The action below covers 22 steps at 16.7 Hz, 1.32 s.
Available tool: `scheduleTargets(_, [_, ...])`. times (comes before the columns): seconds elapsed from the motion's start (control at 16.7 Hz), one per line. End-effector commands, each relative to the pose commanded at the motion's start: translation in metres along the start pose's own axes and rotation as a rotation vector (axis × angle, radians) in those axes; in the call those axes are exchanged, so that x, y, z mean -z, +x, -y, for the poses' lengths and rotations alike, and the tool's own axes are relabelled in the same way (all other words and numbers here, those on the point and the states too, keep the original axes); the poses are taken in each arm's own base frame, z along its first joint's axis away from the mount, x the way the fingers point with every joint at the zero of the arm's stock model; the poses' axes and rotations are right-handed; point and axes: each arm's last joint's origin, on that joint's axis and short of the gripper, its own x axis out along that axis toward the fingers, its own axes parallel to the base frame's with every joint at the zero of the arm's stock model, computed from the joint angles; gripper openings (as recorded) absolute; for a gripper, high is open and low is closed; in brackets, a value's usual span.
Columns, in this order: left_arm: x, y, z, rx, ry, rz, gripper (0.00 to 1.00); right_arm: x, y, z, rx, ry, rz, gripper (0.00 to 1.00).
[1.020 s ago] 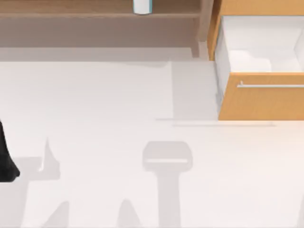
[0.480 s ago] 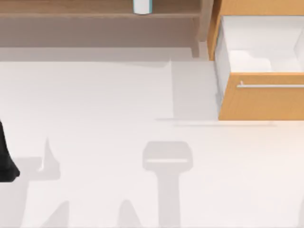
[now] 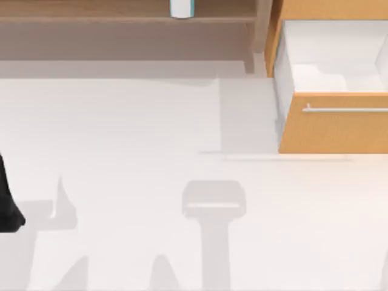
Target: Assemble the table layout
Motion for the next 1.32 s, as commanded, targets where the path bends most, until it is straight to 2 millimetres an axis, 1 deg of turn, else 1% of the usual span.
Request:
scheduleTargets(0.12, [0.0,0.0,0.0,0.0,0.0,0.0,1.0,0.0,0.0,0.0,0.0,0.0,0.0,0.98])
scheduleTargets(0.18, [0.0,0.0,0.0,0.0,0.0,0.0,1.0,0.0,0.0,0.0,0.0,0.0,0.0,1.0])
scheduleTargets(0.72, [0.0,0.0,0.0,0.0,0.0,0.0,1.0,0.0,0.0,0.0,0.001,0.0,0.001,1.0])
scheduleTargets(0.84, [0.0,0.0,0.0,0.0,0.0,0.0,1.0,-0.003,0.0,-0.001,0.014,-0.031,0.029,1.0])
scheduleTargets(1.02, [0.0,0.0,0.0,0.0,0.0,0.0,1.0,-0.015,0.001,-0.007,0.064,-0.152,0.13,1.0])
scheduleTargets(1.32, [0.0,0.0,0.0,0.0,0.0,0.0,1.0,-0.047,0.01,-0.027,0.222,-0.491,0.399,1.0])
